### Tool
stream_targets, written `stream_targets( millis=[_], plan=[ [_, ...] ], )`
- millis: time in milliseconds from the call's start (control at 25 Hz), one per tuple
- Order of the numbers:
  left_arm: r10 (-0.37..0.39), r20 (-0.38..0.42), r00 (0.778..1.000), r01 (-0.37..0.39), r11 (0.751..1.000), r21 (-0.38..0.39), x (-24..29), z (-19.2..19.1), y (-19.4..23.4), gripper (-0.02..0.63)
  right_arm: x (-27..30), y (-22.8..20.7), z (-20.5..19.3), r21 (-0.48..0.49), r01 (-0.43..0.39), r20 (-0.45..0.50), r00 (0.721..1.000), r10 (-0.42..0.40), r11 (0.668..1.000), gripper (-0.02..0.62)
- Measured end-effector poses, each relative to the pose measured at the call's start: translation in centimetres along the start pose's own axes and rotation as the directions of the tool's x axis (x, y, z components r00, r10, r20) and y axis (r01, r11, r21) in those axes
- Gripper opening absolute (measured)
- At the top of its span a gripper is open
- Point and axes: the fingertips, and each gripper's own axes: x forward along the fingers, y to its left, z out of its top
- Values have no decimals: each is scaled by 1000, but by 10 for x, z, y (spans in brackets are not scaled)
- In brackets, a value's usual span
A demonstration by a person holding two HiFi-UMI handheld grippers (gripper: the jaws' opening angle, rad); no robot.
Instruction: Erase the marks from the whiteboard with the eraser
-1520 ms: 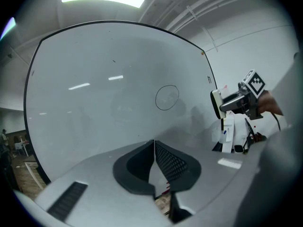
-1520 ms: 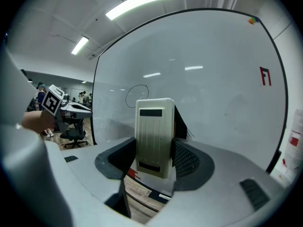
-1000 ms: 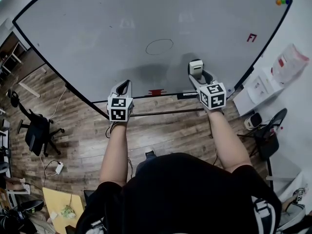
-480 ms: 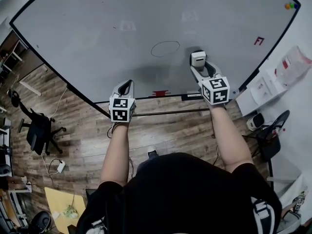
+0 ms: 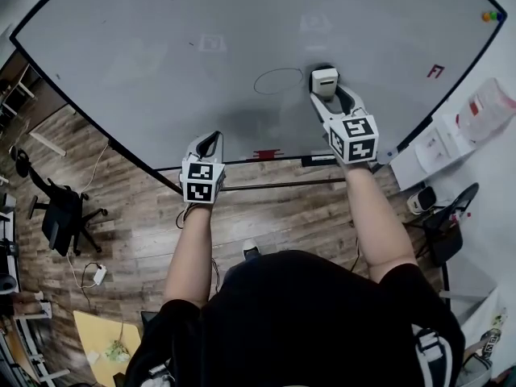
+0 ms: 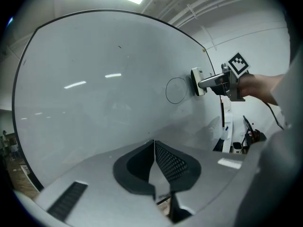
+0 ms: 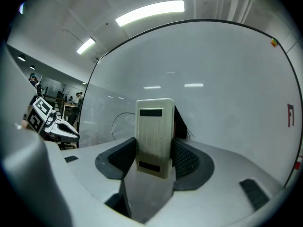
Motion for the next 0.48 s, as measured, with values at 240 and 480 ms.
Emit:
stream_targets(
  millis=[240, 480],
  plan=[
    [-5, -9, 1000, 6, 1000, 21, 3, -4, 5, 12, 11, 4, 9, -25, 3, 22, 1000, -3, 1000, 230],
    [-23, -24, 999, 24, 999, 40, 9, -8, 5, 12, 18, 2, 10, -35, 12, 26, 1000, -11, 999, 229]
  ],
)
